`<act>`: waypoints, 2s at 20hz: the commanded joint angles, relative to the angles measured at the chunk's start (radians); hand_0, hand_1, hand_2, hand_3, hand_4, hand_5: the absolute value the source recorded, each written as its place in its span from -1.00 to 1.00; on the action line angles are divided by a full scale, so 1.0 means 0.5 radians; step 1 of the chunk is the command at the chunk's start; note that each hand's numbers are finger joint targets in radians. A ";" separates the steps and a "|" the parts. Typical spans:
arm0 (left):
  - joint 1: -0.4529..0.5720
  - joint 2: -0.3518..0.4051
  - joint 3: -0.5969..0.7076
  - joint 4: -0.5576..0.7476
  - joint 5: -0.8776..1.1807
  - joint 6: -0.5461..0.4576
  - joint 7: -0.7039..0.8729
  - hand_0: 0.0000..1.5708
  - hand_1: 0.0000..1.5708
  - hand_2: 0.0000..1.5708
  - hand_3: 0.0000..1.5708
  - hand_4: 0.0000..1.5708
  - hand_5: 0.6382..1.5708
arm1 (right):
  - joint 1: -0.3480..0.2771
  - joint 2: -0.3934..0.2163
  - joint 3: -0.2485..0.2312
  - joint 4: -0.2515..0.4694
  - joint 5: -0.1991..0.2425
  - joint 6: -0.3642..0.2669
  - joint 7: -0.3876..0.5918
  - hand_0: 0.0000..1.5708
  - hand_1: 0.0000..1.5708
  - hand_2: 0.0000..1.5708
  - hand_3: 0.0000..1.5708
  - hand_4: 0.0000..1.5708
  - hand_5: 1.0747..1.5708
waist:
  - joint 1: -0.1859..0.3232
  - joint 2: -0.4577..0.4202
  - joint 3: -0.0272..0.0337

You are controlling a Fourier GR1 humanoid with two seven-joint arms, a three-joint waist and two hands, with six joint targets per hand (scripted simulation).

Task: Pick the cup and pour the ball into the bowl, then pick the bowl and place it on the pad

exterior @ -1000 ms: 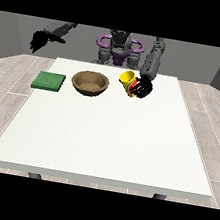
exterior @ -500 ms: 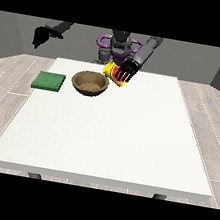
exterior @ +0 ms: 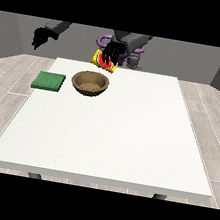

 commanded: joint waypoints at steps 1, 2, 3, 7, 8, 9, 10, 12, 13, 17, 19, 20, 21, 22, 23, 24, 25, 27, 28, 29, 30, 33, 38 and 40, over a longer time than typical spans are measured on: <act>-0.221 -0.017 -0.275 0.011 -0.234 -0.347 0.174 -0.13 -0.13 1.00 1.00 0.00 1.00 | -0.131 -0.035 -0.018 0.086 -0.014 0.015 0.046 -1.00 -1.00 -0.78 -0.59 -0.07 0.88 | -0.006 0.012 -0.001; -0.219 -0.017 -0.353 -0.023 -0.223 -0.496 0.117 0.08 0.08 1.00 1.00 0.04 0.98 | -0.088 -0.052 -0.034 0.127 -0.022 0.060 -0.007 -1.00 -1.00 -0.87 -0.61 -0.06 0.87 | 0.003 -0.012 0.001; -0.325 -0.017 -0.326 0.032 -0.240 -0.592 0.026 -0.01 -0.01 1.00 1.00 0.21 0.92 | -0.074 0.021 0.002 0.090 0.004 0.022 -0.056 -1.00 -1.00 -1.00 -0.65 -0.06 0.88 | -0.017 0.016 -0.001; -0.431 -0.018 -0.584 0.084 -0.440 -0.921 0.012 0.15 0.15 1.00 1.00 0.59 0.56 | -0.070 -0.010 -0.003 0.153 0.019 0.021 -0.034 -1.00 -1.00 -0.90 -0.69 -0.05 0.86 | -0.029 -0.037 0.000; -0.446 -0.016 -0.665 0.066 -0.514 -0.952 -0.055 0.82 0.82 1.00 1.00 0.53 0.69 | -0.101 -0.085 -0.054 0.200 -0.008 0.026 0.010 -1.00 -1.00 -1.00 -0.70 -0.05 0.86 | 0.095 -0.082 0.001; -0.534 0.035 -0.658 0.108 -0.539 -1.036 -0.080 0.94 0.94 1.00 1.00 0.52 0.75 | -0.033 -0.053 -0.008 0.191 0.028 0.058 -0.044 -1.00 -1.00 -1.00 -0.65 -0.04 0.87 | 0.043 -0.076 0.000; -0.500 -0.017 -0.755 0.146 -0.617 -1.084 -0.022 0.97 0.97 1.00 1.00 0.55 0.73 | -0.096 -0.051 -0.001 0.169 0.021 0.043 0.014 -1.00 -1.00 -0.94 -0.67 -0.04 0.85 | -0.017 -0.076 -0.002; -0.541 -0.017 -0.820 0.039 -0.639 -1.206 -0.128 0.95 0.95 1.00 1.00 0.63 0.68 | -0.038 -0.088 -0.053 0.258 0.018 0.033 -0.067 -1.00 -1.00 -0.85 -0.73 -0.04 0.85 | 0.127 -0.085 -0.002; -0.520 -0.017 -0.823 0.094 -0.672 -1.221 -0.118 0.94 0.94 1.00 1.00 0.59 0.74 | 0.017 -0.037 -0.001 0.201 0.040 0.074 -0.121 -1.00 -1.00 -0.89 -0.66 -0.04 0.85 | 0.044 -0.094 -0.004; -0.558 -0.018 -0.833 -0.002 -0.750 -1.347 -0.109 0.92 0.92 1.00 1.00 0.55 0.76 | -0.075 -0.010 -0.014 0.184 0.016 0.026 -0.102 -1.00 -1.00 -1.00 -0.68 -0.03 0.88 | 0.039 -0.022 -0.006; -0.471 -0.018 -0.789 -0.016 -0.791 -1.294 -0.144 0.93 0.93 1.00 1.00 0.55 0.77 | -0.013 -0.032 -0.007 0.171 0.021 0.049 -0.104 -1.00 -1.00 -1.00 -0.62 -0.03 0.87 | 0.088 -0.039 -0.007; -0.356 -0.018 -0.800 -0.073 -0.811 -1.218 -0.145 0.92 0.92 1.00 1.00 0.54 0.78 | 0.015 -0.094 -0.057 0.203 -0.017 0.075 -0.067 -1.00 -1.00 -1.00 -0.67 -0.04 0.89 | 0.172 -0.092 -0.007; -0.374 -0.015 -0.651 -0.065 -0.687 -1.164 -0.142 0.92 0.92 1.00 1.00 0.55 0.78 | -0.050 -0.061 -0.043 0.175 -0.037 0.055 0.037 -1.00 -1.00 -1.00 -0.75 -0.04 0.93 | 0.149 -0.092 -0.008; -0.365 -0.018 -0.528 -0.160 -0.543 -1.108 -0.061 0.96 0.96 1.00 1.00 0.59 0.72 | -0.048 -0.066 -0.068 0.210 -0.037 0.040 -0.023 -1.00 -1.00 -0.80 -0.71 -0.06 0.92 | 0.192 -0.041 -0.009; -0.283 -0.012 -0.296 -0.212 -0.338 -0.955 -0.016 0.91 0.91 1.00 1.00 0.49 0.77 | 0.021 -0.060 -0.060 0.194 -0.021 0.031 -0.045 -1.00 -1.00 -0.80 -0.71 -0.06 0.92 | 0.211 -0.056 -0.018; -0.264 -0.009 -0.225 -0.241 -0.281 -0.885 -0.015 -0.47 -0.47 1.00 1.00 0.56 0.67 | -0.011 -0.060 -0.085 0.176 -0.049 0.026 -0.059 -1.00 -1.00 -0.80 -0.71 -0.06 0.92 | 0.217 -0.027 -0.016; -0.254 -0.018 -0.159 -0.312 -0.228 -0.812 0.019 -1.00 -1.00 1.00 1.00 0.58 0.76 | -0.009 -0.049 -0.060 0.182 -0.015 -0.015 -0.032 -1.00 -1.00 -0.80 -0.71 -0.06 0.92 | 0.259 -0.045 -0.017; -0.218 -0.005 0.068 -0.361 -0.098 -0.663 0.167 -1.00 -1.00 1.00 1.00 0.20 1.00 | 0.005 -0.034 -0.087 0.171 -0.059 0.009 -0.041 -1.00 -1.00 -0.80 -0.71 -0.06 0.92 | 0.251 -0.026 -0.019; -0.135 -0.007 0.115 -0.416 -0.031 -0.579 0.143 -1.00 -1.00 1.00 1.00 0.06 1.00 | 0.020 -0.052 -0.095 0.171 -0.057 0.001 -0.041 -1.00 -1.00 -0.80 -0.71 -0.06 0.92 | 0.303 -0.043 -0.018; -0.080 -0.017 0.172 -0.462 0.054 -0.515 0.112 -0.81 -0.81 1.00 1.00 0.13 0.99 | 0.037 -0.007 -0.071 0.166 -0.032 -0.044 -0.045 -1.00 -1.00 -0.70 -0.78 -0.06 0.93 | 0.325 -0.030 -0.018; 0.034 -0.017 0.154 -0.515 0.115 -0.398 0.097 -0.38 -0.38 1.00 1.00 0.21 0.99 | -0.012 0.046 -0.046 0.149 -0.030 -0.086 0.015 -1.00 -1.00 -0.73 -0.68 -0.04 0.94 | 0.308 -0.018 -0.019; 0.110 -0.018 0.241 -0.732 0.454 -0.208 0.046 0.72 0.72 1.00 1.00 0.39 0.97 | -0.169 0.140 -0.016 0.135 -0.030 -0.185 0.105 -1.00 -1.00 -0.77 -0.66 -0.05 0.93 | 0.287 0.065 -0.021; 0.317 -0.018 0.410 -1.046 1.007 0.135 -0.110 0.67 0.67 1.00 0.99 0.20 0.96 | -0.198 0.278 0.037 0.150 -0.026 -0.274 0.250 -1.00 -1.00 -1.00 -1.00 -0.09 0.99 | 0.260 0.135 -0.022; 0.464 -0.018 0.376 -1.121 1.174 0.177 -0.283 0.54 0.54 1.00 0.86 0.18 0.96 | -0.228 0.372 0.067 0.135 0.002 -0.404 0.298 -1.00 -1.00 -1.00 -1.00 -0.13 0.99 | 0.300 0.160 -0.018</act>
